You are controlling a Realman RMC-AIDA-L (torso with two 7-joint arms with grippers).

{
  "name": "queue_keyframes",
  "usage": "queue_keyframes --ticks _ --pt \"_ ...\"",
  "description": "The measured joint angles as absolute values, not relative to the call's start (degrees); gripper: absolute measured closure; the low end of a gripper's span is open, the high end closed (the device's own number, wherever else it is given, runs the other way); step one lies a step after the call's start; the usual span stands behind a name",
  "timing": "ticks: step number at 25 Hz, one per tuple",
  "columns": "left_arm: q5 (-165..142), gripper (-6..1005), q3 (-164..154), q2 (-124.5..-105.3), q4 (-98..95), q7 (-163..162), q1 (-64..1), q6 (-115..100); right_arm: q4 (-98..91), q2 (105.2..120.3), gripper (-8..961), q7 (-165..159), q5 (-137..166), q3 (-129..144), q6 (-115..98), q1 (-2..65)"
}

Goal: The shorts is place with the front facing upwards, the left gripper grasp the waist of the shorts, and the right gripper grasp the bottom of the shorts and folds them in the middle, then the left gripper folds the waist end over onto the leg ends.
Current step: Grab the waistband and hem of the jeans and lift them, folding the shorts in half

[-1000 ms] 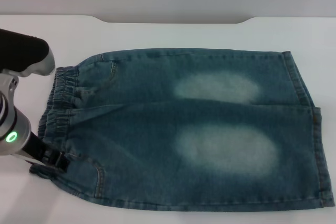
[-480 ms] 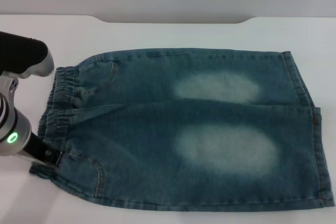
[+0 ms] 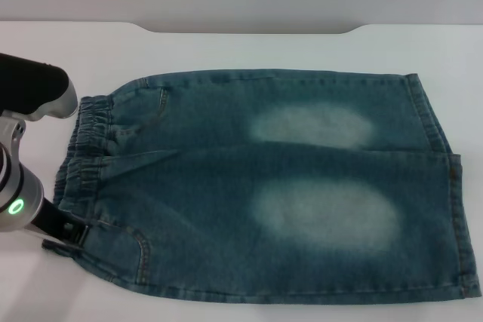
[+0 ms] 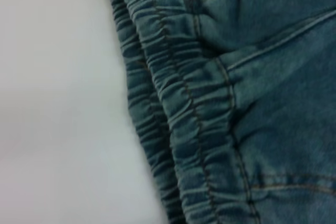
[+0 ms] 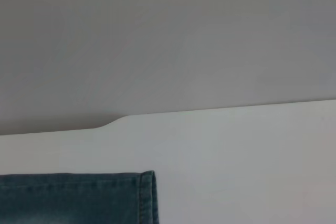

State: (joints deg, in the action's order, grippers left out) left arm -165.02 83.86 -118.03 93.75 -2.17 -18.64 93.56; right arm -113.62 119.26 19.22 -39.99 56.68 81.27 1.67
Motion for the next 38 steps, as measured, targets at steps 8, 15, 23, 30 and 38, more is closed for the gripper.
queue_keyframes --ticks 8,15,23,30,38 --pt "-165.2 962 84.4 -118.03 100.0 -2.7 -18.2 96.8 -113.4 119.27 303 19.3 -40.2 56.6 81.3 1.7" --pt "-165.5 890 84.2 -117.78 97.9 -2.3 -18.5 96.3 -113.1 119.27 303 19.5 -40.2 57.0 81.1 1.7" --pt "-165.5 579 83.8 -117.63 98.1 -2.1 -18.6 96.1 -112.8 119.26 303 19.6 -40.2 57.1 81.2 1.7" --pt "-165.5 292 83.8 -117.49 98.0 -2.0 -18.7 95.8 -111.9 119.26 303 20.2 -40.7 57.2 81.2 1.7" --pt "-165.6 159 83.8 -117.35 95.0 -1.8 -18.8 94.4 -111.9 119.20 304 20.4 -40.8 57.2 81.2 1.9"
